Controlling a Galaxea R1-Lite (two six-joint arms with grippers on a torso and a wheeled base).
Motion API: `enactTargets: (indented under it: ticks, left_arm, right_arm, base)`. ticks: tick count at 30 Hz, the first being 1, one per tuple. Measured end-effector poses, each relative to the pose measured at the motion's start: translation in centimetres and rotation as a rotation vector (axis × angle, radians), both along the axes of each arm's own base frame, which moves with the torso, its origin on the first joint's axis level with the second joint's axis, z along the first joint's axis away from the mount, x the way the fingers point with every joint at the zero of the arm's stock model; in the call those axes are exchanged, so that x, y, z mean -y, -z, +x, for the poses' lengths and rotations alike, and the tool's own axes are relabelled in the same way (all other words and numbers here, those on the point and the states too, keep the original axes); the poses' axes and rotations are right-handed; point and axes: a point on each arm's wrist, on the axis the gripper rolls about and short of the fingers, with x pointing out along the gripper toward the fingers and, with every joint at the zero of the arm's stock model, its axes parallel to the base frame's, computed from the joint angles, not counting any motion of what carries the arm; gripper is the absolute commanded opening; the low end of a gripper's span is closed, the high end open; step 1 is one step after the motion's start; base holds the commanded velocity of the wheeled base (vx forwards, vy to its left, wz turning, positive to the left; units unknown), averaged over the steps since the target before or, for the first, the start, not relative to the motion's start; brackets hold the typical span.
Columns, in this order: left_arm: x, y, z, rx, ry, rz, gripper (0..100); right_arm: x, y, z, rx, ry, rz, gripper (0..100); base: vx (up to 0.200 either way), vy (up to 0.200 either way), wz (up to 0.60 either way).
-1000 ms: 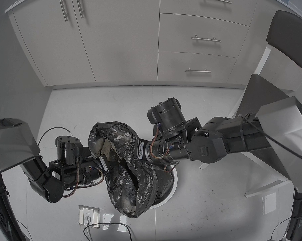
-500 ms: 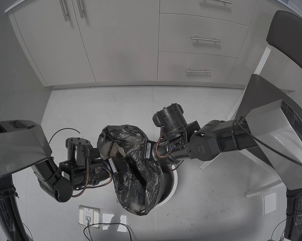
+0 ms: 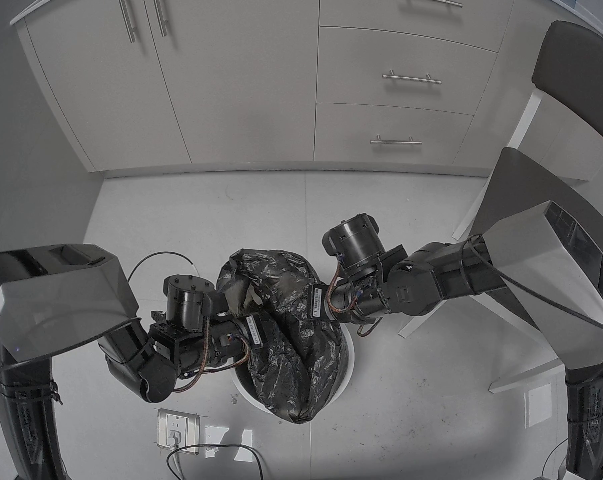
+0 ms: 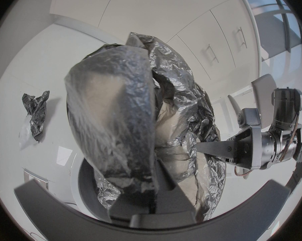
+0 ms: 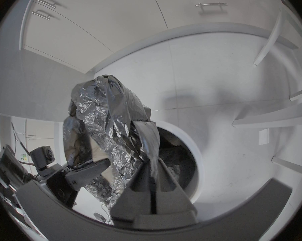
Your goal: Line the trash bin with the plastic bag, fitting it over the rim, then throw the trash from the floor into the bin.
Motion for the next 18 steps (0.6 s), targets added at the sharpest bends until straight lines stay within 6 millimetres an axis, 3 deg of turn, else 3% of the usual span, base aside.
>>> enactTargets:
  ticks: [9, 18]
  left_arm:
    - [0.0, 2.0, 0.7, -0.004, -0.063, 0.084, 0]
    - [-1.4, 2.4, -0.5, -0.039, -0.102, 0.132, 0]
  right_arm:
    - [0.5, 1.5, 0.8, 0.013, 0.038, -0.065, 0]
    - [0.8, 2.3, 0.7, 0.012, -0.009, -0.147, 0]
  base:
    - [0.0, 0.0, 0.0]
    - [0.0, 0.0, 0.0]
